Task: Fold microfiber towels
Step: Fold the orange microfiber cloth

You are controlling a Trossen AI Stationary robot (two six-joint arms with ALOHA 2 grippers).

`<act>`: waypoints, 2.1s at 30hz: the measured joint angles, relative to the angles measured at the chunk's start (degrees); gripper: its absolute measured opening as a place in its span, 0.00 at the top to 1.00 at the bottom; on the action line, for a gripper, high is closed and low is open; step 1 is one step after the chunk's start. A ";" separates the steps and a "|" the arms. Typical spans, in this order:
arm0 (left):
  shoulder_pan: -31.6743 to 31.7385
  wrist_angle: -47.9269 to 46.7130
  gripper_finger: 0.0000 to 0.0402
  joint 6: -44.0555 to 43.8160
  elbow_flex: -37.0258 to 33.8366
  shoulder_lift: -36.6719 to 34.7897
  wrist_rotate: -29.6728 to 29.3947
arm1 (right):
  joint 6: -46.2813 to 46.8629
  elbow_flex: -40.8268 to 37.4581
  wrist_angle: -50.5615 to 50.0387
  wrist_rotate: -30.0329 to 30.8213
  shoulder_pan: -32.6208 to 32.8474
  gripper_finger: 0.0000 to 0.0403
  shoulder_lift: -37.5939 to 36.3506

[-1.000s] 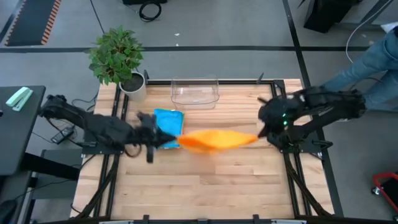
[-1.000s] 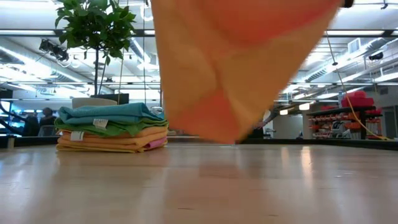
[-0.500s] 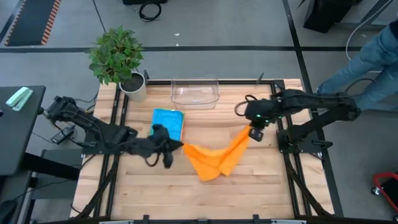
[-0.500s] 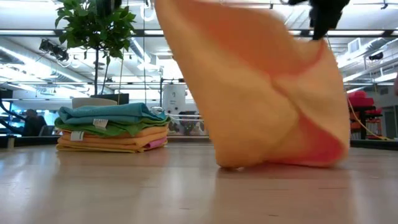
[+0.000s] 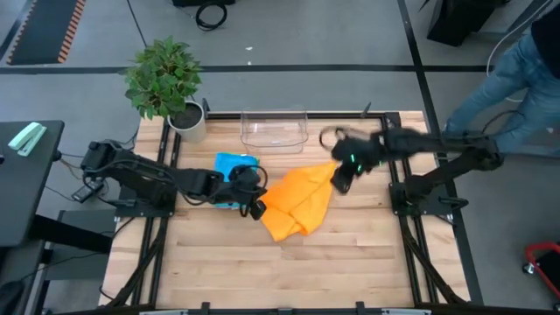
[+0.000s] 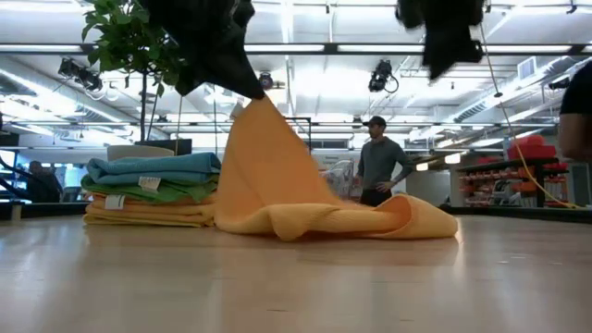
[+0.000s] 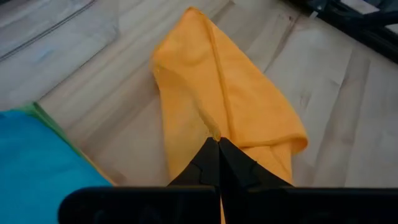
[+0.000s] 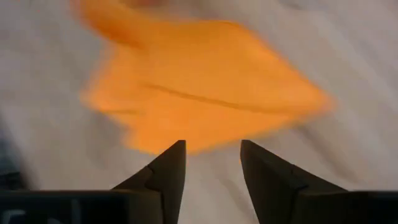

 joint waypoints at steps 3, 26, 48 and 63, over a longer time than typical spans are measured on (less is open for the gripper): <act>0.56 -0.15 1.00 1.17 0.00 0.27 0.07 | 6.37 -3.29 12.53 4.76 10.88 0.60 0.77; 3.65 -0.76 0.99 4.87 0.02 -0.32 3.94 | 23.13 1.55 31.60 12.87 16.52 0.62 38.40; 3.72 -1.92 0.99 4.97 0.02 -0.37 4.09 | 22.04 -0.07 32.94 15.28 17.54 0.95 40.36; 3.69 -6.19 0.99 4.37 0.09 -0.39 4.05 | 29.27 -0.18 1.99 17.22 23.96 0.99 17.79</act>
